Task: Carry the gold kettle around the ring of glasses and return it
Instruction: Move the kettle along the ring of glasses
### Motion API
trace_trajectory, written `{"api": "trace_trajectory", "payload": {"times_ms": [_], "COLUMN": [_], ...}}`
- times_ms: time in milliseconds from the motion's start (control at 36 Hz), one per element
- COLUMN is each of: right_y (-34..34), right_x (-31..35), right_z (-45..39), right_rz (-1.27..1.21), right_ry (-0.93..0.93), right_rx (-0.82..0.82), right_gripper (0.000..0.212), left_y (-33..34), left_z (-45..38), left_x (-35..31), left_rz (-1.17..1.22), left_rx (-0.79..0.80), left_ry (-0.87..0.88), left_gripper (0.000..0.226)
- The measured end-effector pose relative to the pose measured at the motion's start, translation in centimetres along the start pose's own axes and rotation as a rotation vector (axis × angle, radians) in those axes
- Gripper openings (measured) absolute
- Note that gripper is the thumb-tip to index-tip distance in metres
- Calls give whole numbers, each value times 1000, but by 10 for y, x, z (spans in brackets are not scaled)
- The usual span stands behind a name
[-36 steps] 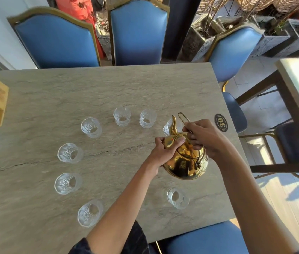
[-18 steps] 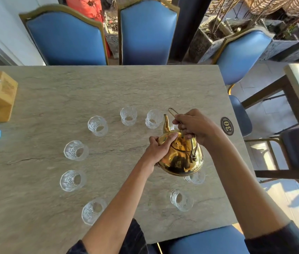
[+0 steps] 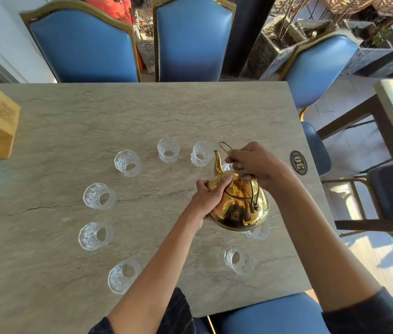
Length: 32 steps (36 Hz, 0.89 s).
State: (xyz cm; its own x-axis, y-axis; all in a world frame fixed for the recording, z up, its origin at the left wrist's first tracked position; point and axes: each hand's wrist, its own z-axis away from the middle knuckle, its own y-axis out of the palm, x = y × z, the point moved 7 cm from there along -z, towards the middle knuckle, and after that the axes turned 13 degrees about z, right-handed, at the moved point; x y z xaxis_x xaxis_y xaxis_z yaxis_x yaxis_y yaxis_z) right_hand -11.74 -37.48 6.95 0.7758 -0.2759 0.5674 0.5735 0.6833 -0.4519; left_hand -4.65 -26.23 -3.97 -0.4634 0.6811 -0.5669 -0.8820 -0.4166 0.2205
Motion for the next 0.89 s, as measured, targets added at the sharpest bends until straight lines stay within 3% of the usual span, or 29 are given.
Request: {"api": "trace_trajectory", "payload": {"times_ms": [889], "right_y": [-9], "right_x": [4], "right_z": [12], "right_rz": [20], "right_ry": [-31], "right_rx": [-5], "right_gripper": [23], "left_y": [8], "left_z": [5], "left_x": [-1], "left_rz": [-29], "left_rx": [21], "left_ry": [13], "left_gripper": [90]}}
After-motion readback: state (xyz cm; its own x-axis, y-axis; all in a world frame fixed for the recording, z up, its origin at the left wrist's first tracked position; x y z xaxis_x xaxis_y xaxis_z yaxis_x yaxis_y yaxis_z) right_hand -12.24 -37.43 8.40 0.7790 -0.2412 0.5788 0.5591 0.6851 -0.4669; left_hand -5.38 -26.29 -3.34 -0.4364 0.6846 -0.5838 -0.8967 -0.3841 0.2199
